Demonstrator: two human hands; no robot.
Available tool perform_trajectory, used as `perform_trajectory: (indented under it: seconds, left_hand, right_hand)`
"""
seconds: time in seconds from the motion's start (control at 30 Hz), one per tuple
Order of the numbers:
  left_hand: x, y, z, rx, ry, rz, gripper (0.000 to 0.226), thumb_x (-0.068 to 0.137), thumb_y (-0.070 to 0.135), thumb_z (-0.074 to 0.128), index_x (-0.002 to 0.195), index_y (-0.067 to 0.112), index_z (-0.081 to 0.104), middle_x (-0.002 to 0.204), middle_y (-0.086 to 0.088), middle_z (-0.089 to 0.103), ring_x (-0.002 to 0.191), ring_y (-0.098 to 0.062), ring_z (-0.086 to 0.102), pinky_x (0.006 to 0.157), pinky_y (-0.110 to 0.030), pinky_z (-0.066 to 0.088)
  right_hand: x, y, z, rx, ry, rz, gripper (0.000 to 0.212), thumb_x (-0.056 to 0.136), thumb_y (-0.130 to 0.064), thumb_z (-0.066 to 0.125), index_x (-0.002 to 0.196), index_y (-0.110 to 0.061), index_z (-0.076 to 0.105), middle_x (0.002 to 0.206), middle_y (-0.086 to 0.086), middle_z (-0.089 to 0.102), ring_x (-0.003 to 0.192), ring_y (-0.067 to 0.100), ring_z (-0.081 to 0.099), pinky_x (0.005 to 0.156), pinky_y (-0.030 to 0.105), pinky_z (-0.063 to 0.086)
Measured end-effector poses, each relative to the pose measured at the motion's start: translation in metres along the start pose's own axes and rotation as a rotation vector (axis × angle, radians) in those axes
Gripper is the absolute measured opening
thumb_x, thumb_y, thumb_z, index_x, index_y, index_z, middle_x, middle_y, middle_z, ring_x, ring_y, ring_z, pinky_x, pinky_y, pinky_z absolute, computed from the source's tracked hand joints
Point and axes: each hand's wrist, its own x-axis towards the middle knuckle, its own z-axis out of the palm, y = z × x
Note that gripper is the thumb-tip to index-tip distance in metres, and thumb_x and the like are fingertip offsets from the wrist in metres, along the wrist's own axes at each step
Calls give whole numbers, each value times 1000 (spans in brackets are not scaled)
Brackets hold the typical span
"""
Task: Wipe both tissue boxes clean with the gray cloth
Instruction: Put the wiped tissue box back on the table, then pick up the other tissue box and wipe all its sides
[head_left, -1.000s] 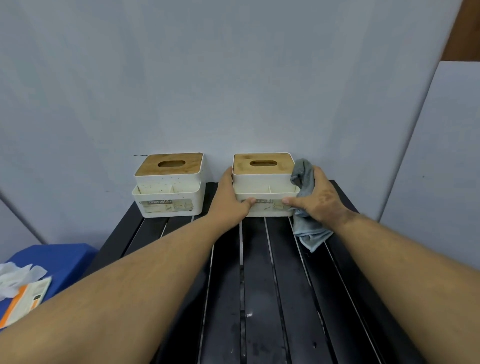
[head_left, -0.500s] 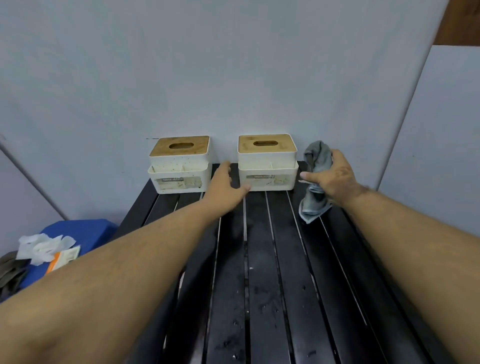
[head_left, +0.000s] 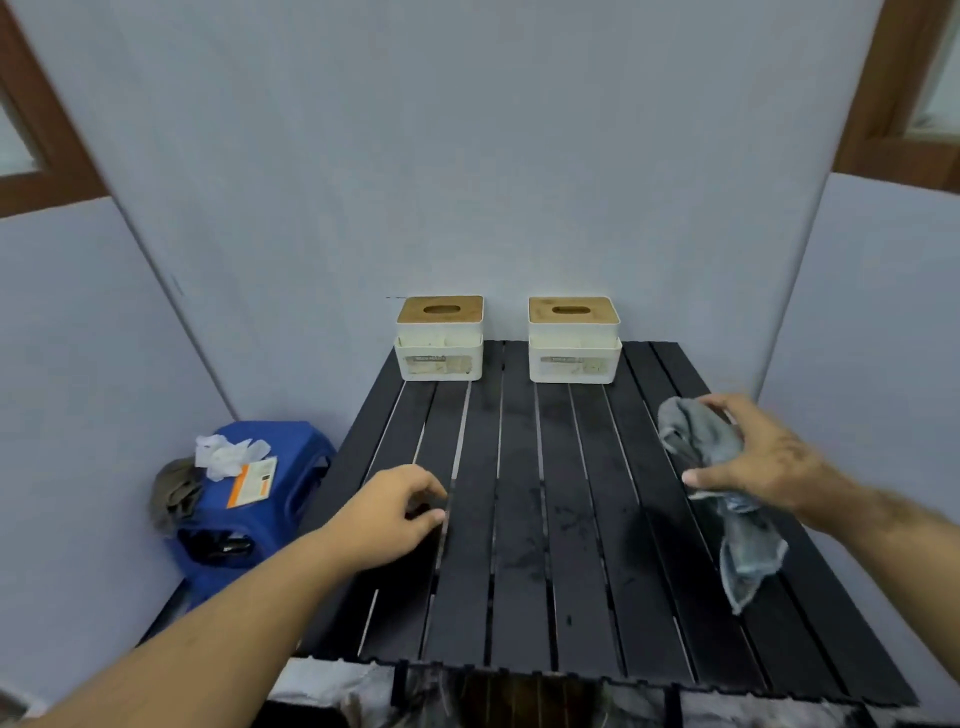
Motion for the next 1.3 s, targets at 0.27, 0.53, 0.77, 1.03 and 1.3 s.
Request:
perform_trajectory:
  seconds: [0.27,0.53,0.77,1.03,1.3]
  left_hand:
    - [55,2,-44,58,118,-39,52,94,35,71,141,23,53,144,3,52,129,-16,53,111,-36,45]
    - [158,-45,-91,-79,302,-229,74,91,33,77,150,11,38,153,-11,47,134,-31,53,104,-38,46]
    - [227,-88,-91,-174,264,-252,98,85,36,83,160,16,22,162,-10,37,141,-32,47,114,-50,44]
    - [259,-109,-67,-362,274,-219,60,90,17,78,143,14,50,135,-3,62,119,-24,62,102,-41,53]
    - [225,-100,-65,-395,344,-199,54,92,14,74,141,14,52,133,-3,63,117,-23,62,103,-42,53]
  right_hand:
    - [-39,-26,33,107,-84,22,78,56,-14,96,117,-42,54,104,-5,71,88,14,72,82,36,59]
    - [94,-91,120,225,-35,-163,82,63,-20,93,127,-40,46,115,-6,63,105,15,64,96,38,53]
    - [241,-113,181,146,134,-343,80,72,-15,87,138,-11,42,122,3,56,115,24,57,98,30,47]
    - [301,-97,232,175,78,-301,99,66,-17,92,143,-8,30,125,-1,50,117,14,49,94,14,34]
    - [280,-98,234,228,60,-317,104,62,-19,94,145,-14,32,133,1,55,124,17,51,111,33,40]
